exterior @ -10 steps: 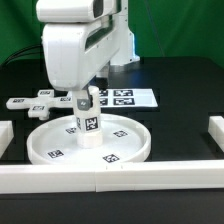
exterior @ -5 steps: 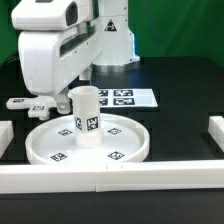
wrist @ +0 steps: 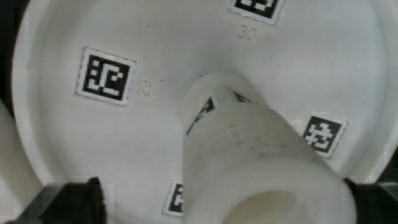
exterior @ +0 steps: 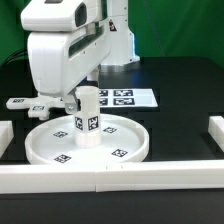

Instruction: Assemble round table

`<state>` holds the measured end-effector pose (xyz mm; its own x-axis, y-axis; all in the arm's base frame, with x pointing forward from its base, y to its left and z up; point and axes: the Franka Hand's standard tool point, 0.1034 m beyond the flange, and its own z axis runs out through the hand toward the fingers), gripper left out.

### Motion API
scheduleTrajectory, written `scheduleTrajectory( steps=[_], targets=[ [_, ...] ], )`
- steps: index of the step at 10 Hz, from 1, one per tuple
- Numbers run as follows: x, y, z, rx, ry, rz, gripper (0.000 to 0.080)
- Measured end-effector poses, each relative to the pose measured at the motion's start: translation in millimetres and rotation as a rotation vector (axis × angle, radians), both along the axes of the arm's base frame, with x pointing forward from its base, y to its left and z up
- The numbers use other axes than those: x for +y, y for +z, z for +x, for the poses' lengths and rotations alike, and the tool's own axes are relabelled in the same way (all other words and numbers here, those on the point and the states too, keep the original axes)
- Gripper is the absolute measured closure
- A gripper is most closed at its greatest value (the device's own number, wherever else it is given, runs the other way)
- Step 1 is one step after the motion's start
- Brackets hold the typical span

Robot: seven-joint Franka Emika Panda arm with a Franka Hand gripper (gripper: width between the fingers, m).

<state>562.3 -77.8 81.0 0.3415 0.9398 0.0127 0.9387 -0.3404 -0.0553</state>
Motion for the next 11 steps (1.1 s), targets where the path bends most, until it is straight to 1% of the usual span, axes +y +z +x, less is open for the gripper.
scheduleTrajectory(
  steps=[2,3,4,5,9,10,11],
  targets=[
    [-2.1,-1.9,-0.7,0.001,-0.003,0.0,0.0151],
    [-3.2,-2.6,-1.2,0.002,-0.005,-0.001,0.026],
    [-4.4,-3.0,-1.5,0.003,-0.006,-0.001,0.026],
    [-5.5,-3.1,-1.5,0.002,-0.005,-0.001,0.0395],
    [-6.9,-3.1,-1.1,0.0,-0.029,-0.002,0.0395],
    [-6.6,-3.1,-1.0,0.001,-0.065,-0.003,0.0395],
    [-6.3,-3.0,-1.1,0.004,-0.156,-0.005,0.0395]
  ],
)
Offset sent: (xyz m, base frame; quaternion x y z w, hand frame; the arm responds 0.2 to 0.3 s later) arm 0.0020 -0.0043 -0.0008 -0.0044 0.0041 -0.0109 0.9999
